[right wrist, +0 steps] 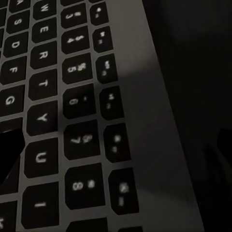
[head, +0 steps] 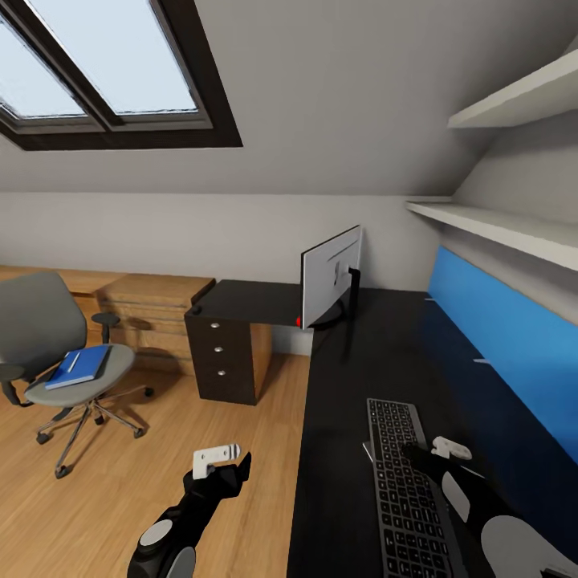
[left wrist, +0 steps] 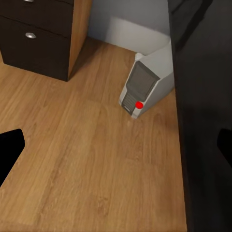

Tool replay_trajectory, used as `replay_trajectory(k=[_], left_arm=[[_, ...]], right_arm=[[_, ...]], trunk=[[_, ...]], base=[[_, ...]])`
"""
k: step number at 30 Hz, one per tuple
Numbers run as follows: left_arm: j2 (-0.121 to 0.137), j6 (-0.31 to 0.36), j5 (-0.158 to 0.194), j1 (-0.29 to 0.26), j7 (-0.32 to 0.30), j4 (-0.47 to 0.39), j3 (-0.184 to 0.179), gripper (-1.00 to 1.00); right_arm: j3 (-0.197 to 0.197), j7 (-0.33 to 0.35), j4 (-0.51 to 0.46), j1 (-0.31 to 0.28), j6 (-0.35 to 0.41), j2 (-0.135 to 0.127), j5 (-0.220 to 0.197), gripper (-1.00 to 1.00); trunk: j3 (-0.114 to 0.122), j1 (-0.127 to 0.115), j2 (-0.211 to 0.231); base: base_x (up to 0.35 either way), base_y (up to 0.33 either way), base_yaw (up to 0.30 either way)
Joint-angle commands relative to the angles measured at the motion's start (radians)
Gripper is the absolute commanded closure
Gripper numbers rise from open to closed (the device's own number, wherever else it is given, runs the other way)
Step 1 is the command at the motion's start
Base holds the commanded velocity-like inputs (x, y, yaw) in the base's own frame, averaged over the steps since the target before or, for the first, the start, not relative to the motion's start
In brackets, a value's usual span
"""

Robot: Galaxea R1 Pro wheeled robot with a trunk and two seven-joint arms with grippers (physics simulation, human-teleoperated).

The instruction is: In the bedroom, organize the workspace by keeping the computer under the desk, ensuring the monitor is on the desk, placing the keyboard on the desk next to the monitor, placing the mouse on the desk next to the keyboard, moving the folder from the swivel chair onto the desk next to the mouse, stacking the notebook on top of the folder with the pen on top of the notebook, and positioning the swivel chair next to the desk.

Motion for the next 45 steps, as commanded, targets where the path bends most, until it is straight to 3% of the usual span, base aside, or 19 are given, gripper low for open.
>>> replay_trajectory(k=[1, 7, 12, 45], left_arm=[[0.0, 0.003, 0.01, -0.001, 0.009, -0.001, -0.001, -1.0], [0.0, 0.003, 0.01, -0.001, 0.009, -0.001, -0.001, -1.0], [0.0, 0.003, 0.01, -0.001, 0.01, -0.001, -0.001, -1.0], [0.012, 0.004, 0.01, -0.001, 0.008, 0.0, 0.003, -1.0]], right_arm=[[-0.004, 0.004, -0.002, 0.0, 0.006, 0.0, -0.01, -1.0], [-0.004, 0.004, -0.002, 0.0, 0.006, 0.0, -0.01, -1.0], [-0.004, 0.004, -0.002, 0.0, 0.006, 0.0, -0.01, -1.0], [-0.004, 0.005, -0.002, 0.0, 0.0, 0.003, -0.011, -1.0]], trunk=[[-0.001, 0.0, -0.001], [-0.001, 0.0, -0.001], [-0.017, 0.019, -0.036], [-0.017, 0.019, -0.036]], base=[[0.0, 0.0, 0.0], [0.0, 0.0, 0.0], [0.0, 0.0, 0.0], [-0.069, 0.0, 0.0]])
